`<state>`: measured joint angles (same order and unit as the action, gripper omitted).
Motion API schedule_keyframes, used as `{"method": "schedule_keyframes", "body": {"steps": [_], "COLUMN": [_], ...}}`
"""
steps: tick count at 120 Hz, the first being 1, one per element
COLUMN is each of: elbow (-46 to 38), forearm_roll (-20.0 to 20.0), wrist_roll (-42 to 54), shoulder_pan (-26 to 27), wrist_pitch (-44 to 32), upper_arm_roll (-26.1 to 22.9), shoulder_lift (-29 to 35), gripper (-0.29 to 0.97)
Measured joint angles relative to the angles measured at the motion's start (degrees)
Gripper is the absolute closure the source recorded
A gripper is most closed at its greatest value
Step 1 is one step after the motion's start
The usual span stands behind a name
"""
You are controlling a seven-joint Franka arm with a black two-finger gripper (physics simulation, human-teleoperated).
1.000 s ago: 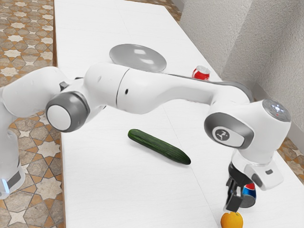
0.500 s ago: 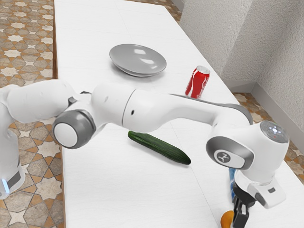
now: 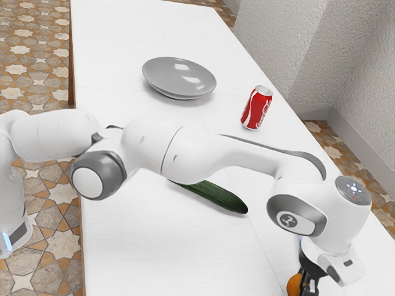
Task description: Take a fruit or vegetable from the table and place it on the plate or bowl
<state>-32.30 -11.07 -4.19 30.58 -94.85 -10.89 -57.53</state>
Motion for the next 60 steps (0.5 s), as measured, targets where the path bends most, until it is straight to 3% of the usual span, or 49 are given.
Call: {"method": "schedule_keyframes", "body": {"steps": [12, 38, 60], "elbow": [0.0, -0.8, -13.4], "forearm_roll": [0.0, -0.2, 0.7], "wrist_roll": [0.0, -0.1, -0.4], "shoulder_pan": [0.0, -0.3, -5.4], "wrist_pitch": [-0.6, -0.7, 1.0], "upper_arm_roll": [-0.1, -0.3, 0.0], "shoulder_lift": [-0.5, 1.1, 16.8], "gripper": [0.03, 0.42, 0.39]}}
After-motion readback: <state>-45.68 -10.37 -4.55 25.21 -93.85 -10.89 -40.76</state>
